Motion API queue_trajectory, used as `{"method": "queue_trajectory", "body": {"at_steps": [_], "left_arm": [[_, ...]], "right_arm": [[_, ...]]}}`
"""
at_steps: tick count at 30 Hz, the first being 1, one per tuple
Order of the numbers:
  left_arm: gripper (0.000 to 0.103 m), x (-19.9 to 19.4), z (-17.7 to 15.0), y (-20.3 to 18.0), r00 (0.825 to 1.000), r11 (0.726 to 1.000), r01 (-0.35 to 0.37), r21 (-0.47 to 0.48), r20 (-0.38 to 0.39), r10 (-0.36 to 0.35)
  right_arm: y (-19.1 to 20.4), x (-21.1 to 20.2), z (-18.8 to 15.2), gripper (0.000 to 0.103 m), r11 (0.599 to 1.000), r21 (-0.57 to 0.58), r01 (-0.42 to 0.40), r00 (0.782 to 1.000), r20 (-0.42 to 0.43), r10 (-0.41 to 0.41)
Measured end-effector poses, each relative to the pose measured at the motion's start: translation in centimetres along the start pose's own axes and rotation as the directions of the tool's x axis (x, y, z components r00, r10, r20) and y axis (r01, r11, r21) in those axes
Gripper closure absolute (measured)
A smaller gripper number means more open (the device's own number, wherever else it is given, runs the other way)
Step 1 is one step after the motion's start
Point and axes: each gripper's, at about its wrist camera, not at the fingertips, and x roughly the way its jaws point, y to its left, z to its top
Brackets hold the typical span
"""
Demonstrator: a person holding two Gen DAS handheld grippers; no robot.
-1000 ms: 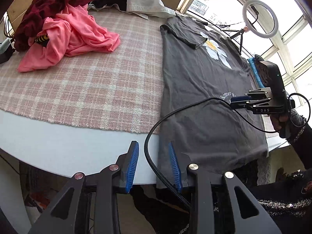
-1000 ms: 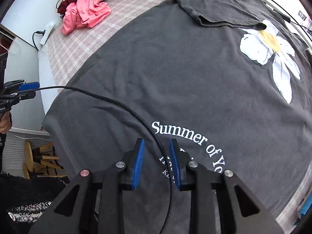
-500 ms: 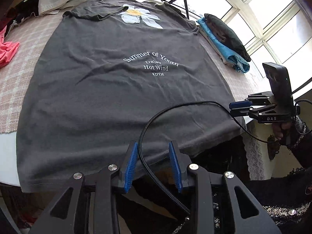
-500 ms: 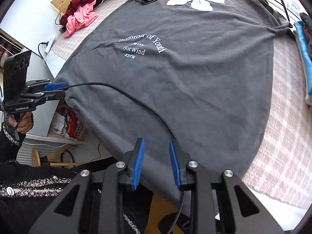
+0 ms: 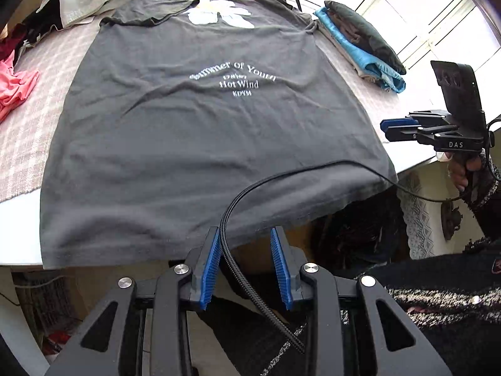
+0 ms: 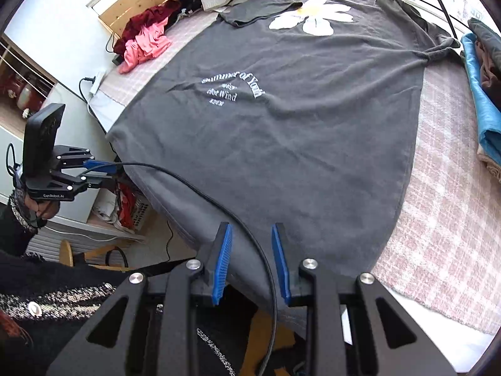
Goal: Fold clothes
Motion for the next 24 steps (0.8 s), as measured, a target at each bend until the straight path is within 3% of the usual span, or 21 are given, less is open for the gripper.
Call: {"method": "queue_trajectory", "body": {"at_steps": [3,6,9,12,17,21,24], "left_arm": [[0.073,-3.0,1.1,1.0,0.996,0.998,0.019,-0.058,0.094,-0.014],[0.072,-5.8,1.1,3.9,0.982,0.986,-0.082,-0.146,0.159,0.106],[0.072,-7.6,-0.6,8.5,0.971,0.953,-0.126,-0.277,0.162,0.176],[0.072,-7.4,-2.3,11.8,0.962,0.927,-0.183,-0.327,0.133,0.237],[0.072,-5.4,-2.7,14.2,0.969,0.938,-0.189,-0.291,0.101,0.227],[0.071,-5.0,-2.4,15.1,0.974,0.954,-0.172,-0.247,0.106,0.203],[0.070,-5.0,-2.5,15.9,0.979,0.962,-0.154,-0.227,0.099,0.180]], "right_arm": [[1.7,-2.1,3.2,0.077,0.997,-0.072,-0.032,0.998,0.057,0.036],[3.6,-5.2,7.3,0.076,0.988,-0.154,-0.007,0.992,0.120,0.026],[5.0,-7.5,13.1,0.053,0.981,-0.190,0.040,0.984,0.178,-0.005],[7.2,-7.4,19.5,0.048,0.973,-0.204,0.112,0.973,0.222,-0.065],[10.9,-0.1,30.3,0.048,0.966,-0.189,0.179,0.971,0.190,-0.143],[11.9,9.1,37.1,0.048,0.972,-0.096,0.215,0.974,0.093,-0.206],[11.7,15.1,40.7,0.048,0.984,0.022,0.177,0.984,0.015,-0.177]]}}
